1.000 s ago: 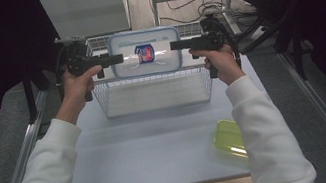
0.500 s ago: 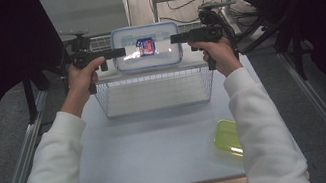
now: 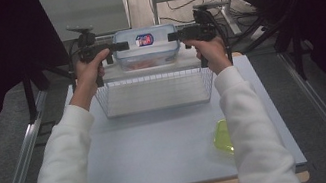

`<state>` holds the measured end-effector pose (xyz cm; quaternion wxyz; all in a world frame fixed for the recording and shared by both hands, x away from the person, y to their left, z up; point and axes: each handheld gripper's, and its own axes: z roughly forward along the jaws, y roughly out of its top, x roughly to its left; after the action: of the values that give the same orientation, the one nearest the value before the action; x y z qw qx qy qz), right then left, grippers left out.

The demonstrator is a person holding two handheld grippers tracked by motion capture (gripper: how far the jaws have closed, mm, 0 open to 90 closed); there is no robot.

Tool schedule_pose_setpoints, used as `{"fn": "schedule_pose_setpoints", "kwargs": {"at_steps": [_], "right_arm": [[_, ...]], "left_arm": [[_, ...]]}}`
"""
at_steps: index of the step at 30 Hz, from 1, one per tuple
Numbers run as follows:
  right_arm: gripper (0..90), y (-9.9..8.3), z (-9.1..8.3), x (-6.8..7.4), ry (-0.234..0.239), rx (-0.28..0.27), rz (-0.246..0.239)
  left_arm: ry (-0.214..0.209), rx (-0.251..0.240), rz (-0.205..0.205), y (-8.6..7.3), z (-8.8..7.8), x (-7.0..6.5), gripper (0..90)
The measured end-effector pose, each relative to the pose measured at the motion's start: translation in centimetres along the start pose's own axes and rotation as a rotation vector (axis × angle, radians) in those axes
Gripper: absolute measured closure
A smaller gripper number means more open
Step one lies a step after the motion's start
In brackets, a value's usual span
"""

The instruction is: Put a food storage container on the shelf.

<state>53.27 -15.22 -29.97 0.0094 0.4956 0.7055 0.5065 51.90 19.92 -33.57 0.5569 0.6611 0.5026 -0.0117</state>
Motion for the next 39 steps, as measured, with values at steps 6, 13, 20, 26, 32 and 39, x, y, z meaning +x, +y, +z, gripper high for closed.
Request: {"fn": "schedule_pose_setpoints", "kwargs": {"at_steps": [6, 13, 20, 26, 32, 39], "right_arm": [[43.4, -0.5, 0.0, 0.2, 0.0, -0.023, -0.006], [42.4, -0.9, -1.6, 0.0, 0.024, -0.059, -0.028], [40.4, -2.1, -3.4, -0.2, 0.058, -0.103, -0.037], [38.8, -3.8, -4.5, -0.3, 0.075, -0.116, -0.046], [38.4, -4.9, -4.9, -0.4, 0.092, -0.128, -0.045], [37.9, -5.8, -4.7, -0.9, 0.104, -0.106, -0.048]], "left_arm": [[0.104, -0.002, 0.08, 0.6, -0.3, -0.6, 9.3], [0.081, -0.058, 0.128, 0.0, -2.8, -1.3, 13.2], [0.047, -0.116, 0.185, -2.5, -5.6, -2.1, 36.1], [0.043, -0.071, 0.28, -5.3, -5.9, -2.5, 84.3], [0.028, 0.033, 0.327, -6.5, -3.1, -2.9, 90.0], [0.022, 0.04, 0.301, -5.9, -1.4, -2.6, 90.0]]}}
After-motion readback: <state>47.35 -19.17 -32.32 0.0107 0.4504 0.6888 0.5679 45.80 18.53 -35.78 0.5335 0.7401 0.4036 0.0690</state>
